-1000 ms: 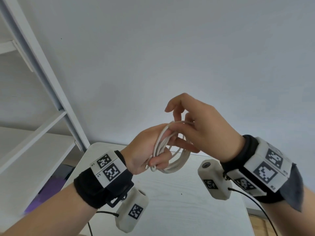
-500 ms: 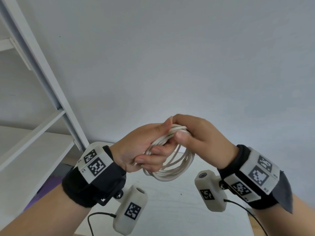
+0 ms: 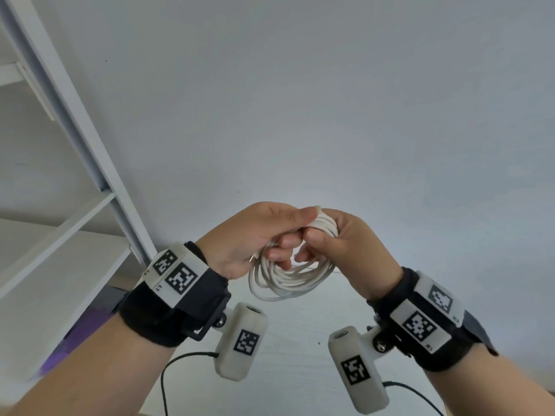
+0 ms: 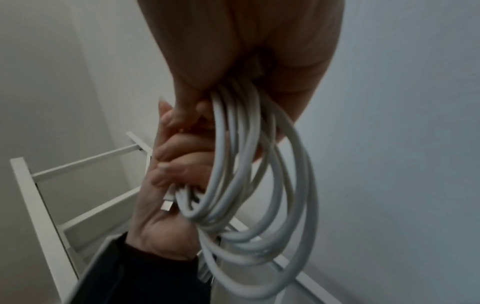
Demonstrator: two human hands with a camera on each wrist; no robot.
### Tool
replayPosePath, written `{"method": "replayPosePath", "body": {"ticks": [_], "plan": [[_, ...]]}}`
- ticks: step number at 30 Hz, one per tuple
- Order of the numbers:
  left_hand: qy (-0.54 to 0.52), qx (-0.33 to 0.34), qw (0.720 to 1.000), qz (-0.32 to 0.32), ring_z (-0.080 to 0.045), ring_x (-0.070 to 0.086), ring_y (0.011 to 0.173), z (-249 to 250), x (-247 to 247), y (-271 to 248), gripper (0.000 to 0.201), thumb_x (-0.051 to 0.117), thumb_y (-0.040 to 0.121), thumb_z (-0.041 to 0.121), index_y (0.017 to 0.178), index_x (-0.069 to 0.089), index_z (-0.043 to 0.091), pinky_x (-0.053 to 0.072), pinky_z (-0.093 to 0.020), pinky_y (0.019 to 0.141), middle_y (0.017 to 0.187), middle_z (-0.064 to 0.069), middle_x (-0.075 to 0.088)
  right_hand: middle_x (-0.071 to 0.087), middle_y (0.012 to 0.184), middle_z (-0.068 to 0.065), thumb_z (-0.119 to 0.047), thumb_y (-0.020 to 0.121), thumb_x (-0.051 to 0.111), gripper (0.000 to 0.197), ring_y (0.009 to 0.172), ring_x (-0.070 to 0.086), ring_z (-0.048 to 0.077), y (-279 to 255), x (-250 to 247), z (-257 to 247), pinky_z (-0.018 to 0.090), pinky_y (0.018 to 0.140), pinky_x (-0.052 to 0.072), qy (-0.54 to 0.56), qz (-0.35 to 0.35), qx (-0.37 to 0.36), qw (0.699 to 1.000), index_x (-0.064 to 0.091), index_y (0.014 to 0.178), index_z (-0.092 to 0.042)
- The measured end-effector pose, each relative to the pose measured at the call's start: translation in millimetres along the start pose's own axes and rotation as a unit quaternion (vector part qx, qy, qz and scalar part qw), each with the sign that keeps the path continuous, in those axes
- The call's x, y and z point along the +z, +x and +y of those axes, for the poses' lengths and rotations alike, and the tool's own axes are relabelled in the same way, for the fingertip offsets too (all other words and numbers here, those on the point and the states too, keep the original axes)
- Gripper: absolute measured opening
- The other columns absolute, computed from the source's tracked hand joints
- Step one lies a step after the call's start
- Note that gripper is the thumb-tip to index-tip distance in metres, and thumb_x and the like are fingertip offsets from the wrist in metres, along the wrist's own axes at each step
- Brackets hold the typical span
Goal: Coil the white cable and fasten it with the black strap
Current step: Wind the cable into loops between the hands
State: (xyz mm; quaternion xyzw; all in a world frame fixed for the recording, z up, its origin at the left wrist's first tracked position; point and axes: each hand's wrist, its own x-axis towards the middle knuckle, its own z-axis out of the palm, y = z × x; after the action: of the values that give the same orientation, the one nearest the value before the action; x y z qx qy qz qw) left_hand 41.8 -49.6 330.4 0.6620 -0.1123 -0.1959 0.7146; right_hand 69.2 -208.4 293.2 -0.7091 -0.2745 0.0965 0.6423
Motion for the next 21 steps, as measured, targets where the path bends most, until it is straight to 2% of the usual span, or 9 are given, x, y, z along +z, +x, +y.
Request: {"method": "replayPosePath", "body": {"ticks": [1,2,4,6,8,11,13,17,21], "plan": [[0.003,0.012,1.000,0.015,-0.006,0.031,0.036,-0.7,0.5,1.2,0.031,0.056,0.078,0.040,0.065,0.050,0.013,0.043,-0.020,0.047,0.046,0.007,0.037,0.064,0.065,0.006,-0.049,0.059,0.076,0.065,0.051,0.058,0.011,1.4,0.4,0.5,0.022,0.053,0.049,0.029,0.024,0.007,0.999,0.058,0.084,0.008],[-0.002,0.021,0.999,0.033,-0.007,0.032,0.038,-2.4,1.5,2.6,0.030,0.057,0.077,0.041,0.063,0.051,0.015,0.045,-0.021,0.049,0.047,0.007,0.037,0.060,0.058,0.003,-0.042,0.061,0.075,0.059,0.046,0.053,0.011,2.5,1.4,-0.3,0.023,0.049,0.048,0.053,0.049,0.011,0.997,0.056,0.083,0.009],[-0.038,0.033,0.996,0.069,-0.007,0.033,0.042,-9.0,5.0,4.6,0.028,0.056,0.077,0.042,0.066,0.054,0.016,0.049,-0.023,0.051,0.051,0.007,0.036,0.051,0.049,-0.004,-0.032,0.070,0.069,0.035,0.039,0.043,0.009,4.8,3.1,-2.3,0.022,0.042,0.040,0.094,0.085,0.022,0.992,0.057,0.077,0.001],[-0.082,0.034,0.991,0.096,-0.007,0.034,0.043,-18.4,10.6,7.0,0.031,0.054,0.078,0.046,0.071,0.051,0.015,0.050,-0.023,0.051,0.052,0.007,0.033,0.044,0.045,-0.007,-0.028,0.075,0.063,0.023,0.035,0.035,0.007,6.1,5.0,-4.2,0.019,0.038,0.032,0.128,0.099,0.035,0.986,0.056,0.071,-0.006],[-0.122,0.030,0.984,0.125,-0.008,0.035,0.042,-27.6,16.7,8.2,0.035,0.053,0.078,0.049,0.073,0.049,0.014,0.050,-0.025,0.049,0.051,0.006,0.031,0.041,0.041,-0.010,-0.025,0.079,0.065,0.022,0.033,0.030,0.006,7.0,8.9,-5.6,0.016,0.035,0.025,0.143,0.105,0.052,0.983,0.054,0.066,-0.010],[-0.164,0.034,0.971,0.169,-0.010,0.037,0.041,-37.3,22.3,8.2,0.039,0.053,0.078,0.052,0.081,0.049,0.013,0.048,-0.027,0.047,0.048,0.007,0.034,0.044,0.039,-0.009,-0.019,0.086,0.058,0.023,0.032,0.028,0.005,9.6,15.0,-7.1,0.015,0.034,0.023,0.143,0.107,0.066,0.982,0.054,0.065,-0.010],[-0.175,0.037,0.964,0.196,-0.010,0.033,0.040,-40.4,24.0,7.5,0.038,0.051,0.084,0.052,0.077,0.049,0.014,0.043,-0.025,0.043,0.049,0.006,0.031,0.042,0.039,-0.008,-0.018,0.088,0.056,0.025,0.032,0.027,0.006,12.2,18.0,-8.1,0.015,0.034,0.022,0.143,0.104,0.072,0.982,0.053,0.064,-0.010],[-0.180,0.016,0.957,0.225,-0.009,0.019,0.038,-37.9,21.9,7.3,0.045,0.050,0.087,0.052,0.058,0.041,0.020,0.021,-0.018,0.037,0.048,0.006,0.022,0.033,0.041,-0.008,-0.019,0.089,0.054,0.030,0.033,0.025,0.006,14.9,21.3,-6.1,0.015,0.034,0.022,0.151,0.088,0.087,0.981,0.049,0.060,-0.011],[-0.147,-0.004,0.963,0.228,-0.008,0.016,0.034,-35.3,13.3,6.1,0.047,0.049,0.088,0.052,0.056,0.038,0.020,0.012,-0.019,0.039,0.044,0.007,0.021,0.030,0.042,-0.009,-0.022,0.091,0.050,0.030,0.034,0.025,0.005,14.0,21.4,-5.4,0.017,0.034,0.027,0.165,0.053,0.110,0.979,0.047,0.063,-0.012]]}}
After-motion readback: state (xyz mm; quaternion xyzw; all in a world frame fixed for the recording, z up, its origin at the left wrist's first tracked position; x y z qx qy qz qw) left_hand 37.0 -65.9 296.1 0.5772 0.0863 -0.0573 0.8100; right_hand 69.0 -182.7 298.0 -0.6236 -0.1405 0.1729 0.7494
